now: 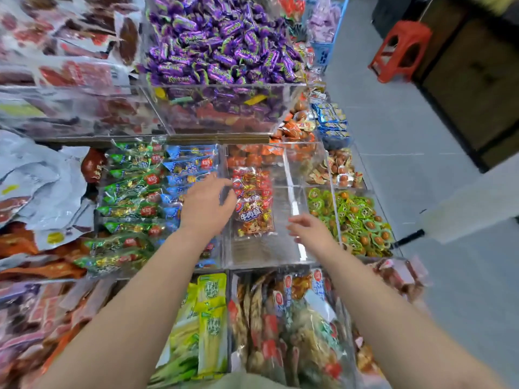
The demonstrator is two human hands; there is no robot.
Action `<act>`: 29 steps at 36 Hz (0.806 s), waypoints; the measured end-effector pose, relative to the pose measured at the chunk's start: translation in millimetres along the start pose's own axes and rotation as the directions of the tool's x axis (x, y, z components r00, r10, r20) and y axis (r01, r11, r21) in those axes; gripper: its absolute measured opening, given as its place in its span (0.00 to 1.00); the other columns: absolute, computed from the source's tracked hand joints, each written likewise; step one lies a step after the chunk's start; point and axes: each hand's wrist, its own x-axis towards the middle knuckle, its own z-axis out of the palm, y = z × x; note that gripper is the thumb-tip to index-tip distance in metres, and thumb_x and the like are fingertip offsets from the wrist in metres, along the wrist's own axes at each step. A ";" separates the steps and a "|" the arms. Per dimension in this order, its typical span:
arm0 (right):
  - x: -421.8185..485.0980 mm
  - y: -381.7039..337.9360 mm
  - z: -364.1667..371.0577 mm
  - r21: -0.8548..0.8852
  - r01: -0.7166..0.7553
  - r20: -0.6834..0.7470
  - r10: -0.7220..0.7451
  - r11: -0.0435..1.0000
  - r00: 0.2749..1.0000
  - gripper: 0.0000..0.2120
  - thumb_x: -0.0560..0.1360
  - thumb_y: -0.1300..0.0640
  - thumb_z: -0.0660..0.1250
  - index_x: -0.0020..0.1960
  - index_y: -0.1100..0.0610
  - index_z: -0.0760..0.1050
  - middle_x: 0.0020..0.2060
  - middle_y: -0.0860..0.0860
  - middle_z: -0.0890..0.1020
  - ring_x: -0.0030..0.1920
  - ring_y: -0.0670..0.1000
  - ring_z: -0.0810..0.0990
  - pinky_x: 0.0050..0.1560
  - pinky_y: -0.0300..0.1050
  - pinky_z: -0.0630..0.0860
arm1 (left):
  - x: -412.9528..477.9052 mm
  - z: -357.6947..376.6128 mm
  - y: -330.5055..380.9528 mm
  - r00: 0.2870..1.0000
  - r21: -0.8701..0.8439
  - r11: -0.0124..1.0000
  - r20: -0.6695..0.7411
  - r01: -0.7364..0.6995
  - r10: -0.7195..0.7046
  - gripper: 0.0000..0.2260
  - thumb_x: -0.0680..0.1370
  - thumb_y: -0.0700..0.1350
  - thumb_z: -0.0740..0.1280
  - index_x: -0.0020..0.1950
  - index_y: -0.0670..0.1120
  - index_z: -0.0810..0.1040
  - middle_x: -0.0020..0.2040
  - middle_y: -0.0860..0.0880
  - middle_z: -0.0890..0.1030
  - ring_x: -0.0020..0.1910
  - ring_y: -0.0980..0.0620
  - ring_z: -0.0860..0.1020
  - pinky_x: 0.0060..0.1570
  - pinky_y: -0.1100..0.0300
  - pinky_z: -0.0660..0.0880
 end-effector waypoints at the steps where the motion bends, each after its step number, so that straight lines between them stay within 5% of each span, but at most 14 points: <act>1: -12.4 1.9 -2.6 0.012 0.016 -0.023 -0.016 1.000 1.000 0.05 0.74 0.58 0.68 0.43 0.49 0.75 0.46 0.49 0.80 0.51 0.53 0.79 0.56 0.50 0.75 | -8.3 -1.7 6.2 1.000 -0.051 0.998 0.008 -0.024 0.025 0.11 0.77 0.44 0.65 0.57 0.45 0.82 0.56 0.45 0.82 0.59 0.45 0.77 0.57 0.58 0.69; 6: -73.4 25.9 -10.2 0.180 0.047 -0.260 0.002 0.983 0.965 0.07 0.74 0.59 0.68 0.42 0.49 0.75 0.41 0.48 0.80 0.41 0.49 0.78 0.44 0.45 0.75 | -56.4 8.0 31.5 0.976 -0.315 0.945 0.163 -0.090 0.147 0.08 0.75 0.45 0.65 0.46 0.45 0.84 0.36 0.46 0.81 0.36 0.52 0.76 0.41 0.58 0.72; 11: -148.3 83.5 -8.3 0.371 -0.101 -0.331 0.232 0.923 0.915 0.03 0.75 0.63 0.65 0.45 0.56 0.74 0.34 0.51 0.75 0.30 0.44 0.72 0.29 0.35 0.67 | -109.6 39.6 32.6 0.863 -0.424 0.904 0.477 0.060 0.167 0.11 0.78 0.40 0.66 0.39 0.53 0.78 0.33 0.57 0.78 0.34 0.59 0.75 0.35 0.73 0.68; 15: -229.1 146.8 5.9 0.474 -0.262 -0.429 0.481 0.840 0.765 0.04 0.76 0.63 0.64 0.50 0.59 0.75 0.33 0.52 0.75 0.30 0.46 0.72 0.23 0.31 0.67 | -160.8 69.2 27.3 0.733 -0.353 0.929 0.660 0.107 0.167 0.11 0.77 0.40 0.66 0.38 0.54 0.78 0.33 0.53 0.80 0.33 0.58 0.75 0.35 0.74 0.68; 18: -296.1 193.2 24.1 0.599 -0.375 -0.371 0.660 0.707 0.653 0.06 0.78 0.61 0.61 0.42 0.55 0.72 0.33 0.52 0.72 0.31 0.46 0.69 0.32 0.36 0.65 | -199.2 91.2 19.9 0.627 -0.255 0.961 0.768 0.110 0.133 0.07 0.77 0.36 0.65 0.44 0.45 0.81 0.36 0.49 0.79 0.34 0.58 0.76 0.36 0.80 0.65; 22: -383.4 250.4 53.4 0.778 -0.393 -0.291 0.835 0.491 0.467 0.12 0.77 0.62 0.60 0.36 0.52 0.67 0.31 0.50 0.71 0.30 0.45 0.70 0.32 0.37 0.64 | -252.0 119.7 7.3 0.398 -0.050 0.981 0.917 0.188 -0.030 0.13 0.81 0.39 0.60 0.37 0.47 0.74 0.34 0.46 0.77 0.28 0.54 0.75 0.30 0.64 0.70; 26: -463.0 294.1 86.2 0.886 -0.372 -0.148 0.930 0.276 0.337 0.10 0.77 0.62 0.60 0.36 0.55 0.67 0.31 0.51 0.71 0.30 0.47 0.69 0.33 0.38 0.64 | -298.8 137.2 1.5 0.260 0.140 0.974 0.948 0.181 -0.184 0.12 0.81 0.40 0.59 0.38 0.48 0.69 0.31 0.48 0.72 0.27 0.53 0.67 0.20 0.68 0.61; 29: -512.8 320.4 108.8 0.932 -0.332 -0.053 0.961 0.145 0.272 0.09 0.78 0.59 0.62 0.39 0.56 0.70 0.33 0.51 0.74 0.32 0.47 0.72 0.35 0.40 0.67 | -325.9 147.3 -2.2 0.176 0.214 0.974 0.959 0.073 -0.224 0.12 0.81 0.38 0.58 0.37 0.46 0.68 0.32 0.46 0.70 0.27 0.52 0.65 0.24 0.65 0.59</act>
